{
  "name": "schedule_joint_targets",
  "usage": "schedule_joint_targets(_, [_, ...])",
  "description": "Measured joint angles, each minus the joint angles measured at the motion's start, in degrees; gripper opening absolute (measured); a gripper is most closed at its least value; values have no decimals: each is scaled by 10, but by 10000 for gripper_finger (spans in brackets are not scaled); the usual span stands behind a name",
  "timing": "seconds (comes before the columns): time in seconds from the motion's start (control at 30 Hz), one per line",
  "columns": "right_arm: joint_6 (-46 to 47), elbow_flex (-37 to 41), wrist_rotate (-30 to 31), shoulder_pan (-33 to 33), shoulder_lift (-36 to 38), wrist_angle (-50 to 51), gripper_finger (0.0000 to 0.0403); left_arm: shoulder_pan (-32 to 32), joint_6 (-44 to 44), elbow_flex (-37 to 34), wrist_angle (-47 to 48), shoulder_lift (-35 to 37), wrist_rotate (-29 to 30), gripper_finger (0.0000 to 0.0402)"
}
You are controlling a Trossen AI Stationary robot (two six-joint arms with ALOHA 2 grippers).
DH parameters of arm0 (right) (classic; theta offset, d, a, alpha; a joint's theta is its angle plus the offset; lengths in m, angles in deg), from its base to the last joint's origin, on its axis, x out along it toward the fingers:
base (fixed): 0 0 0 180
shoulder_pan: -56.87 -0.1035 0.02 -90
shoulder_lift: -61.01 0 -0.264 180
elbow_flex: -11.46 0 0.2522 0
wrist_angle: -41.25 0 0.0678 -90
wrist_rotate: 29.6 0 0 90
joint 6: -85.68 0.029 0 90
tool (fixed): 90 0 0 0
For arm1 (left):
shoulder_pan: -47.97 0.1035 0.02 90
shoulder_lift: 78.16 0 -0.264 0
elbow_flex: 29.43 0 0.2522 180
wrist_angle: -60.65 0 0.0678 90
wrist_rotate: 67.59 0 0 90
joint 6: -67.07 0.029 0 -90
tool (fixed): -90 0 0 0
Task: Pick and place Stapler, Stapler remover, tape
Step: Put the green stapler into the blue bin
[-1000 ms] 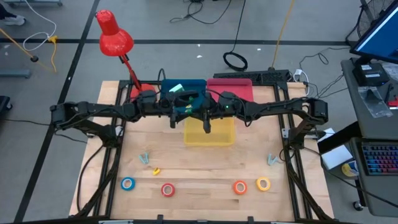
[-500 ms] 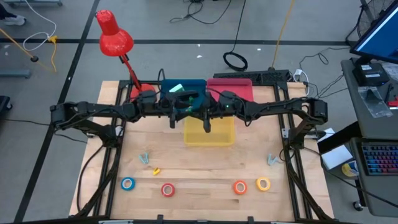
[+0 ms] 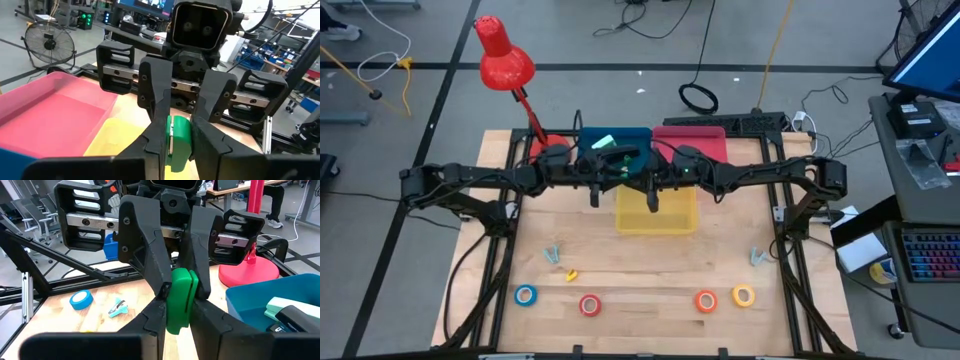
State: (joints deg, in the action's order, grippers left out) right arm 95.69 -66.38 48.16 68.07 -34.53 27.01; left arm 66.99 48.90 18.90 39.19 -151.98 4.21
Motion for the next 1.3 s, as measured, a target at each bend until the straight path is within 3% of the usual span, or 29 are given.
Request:
schedule_joint_targets(0.33, [66, -2, -1, 8, 2, 43, 165, 6, -12, -2, 10, -3, 8, 67])
schedule_joint_targets(0.53, [50, -3, 3, 16, 3, 64, 198, 39, 3, -2, 21, -3, 1, 62])
schedule_joint_targets(0.8, [23, -2, 11, 31, 18, 121, 189, 96, 49, -2, 85, -2, 49, 66])
schedule_joint_targets(0.93, [23, -1, 34, 42, 35, 157, 178, 113, 72, 32, 147, -26, 51, 61])
schedule_joint_targets(1.3, [23, -2, 32, 80, 85, 212, 160, 127, 194, 243, 360, -238, 54, 78])
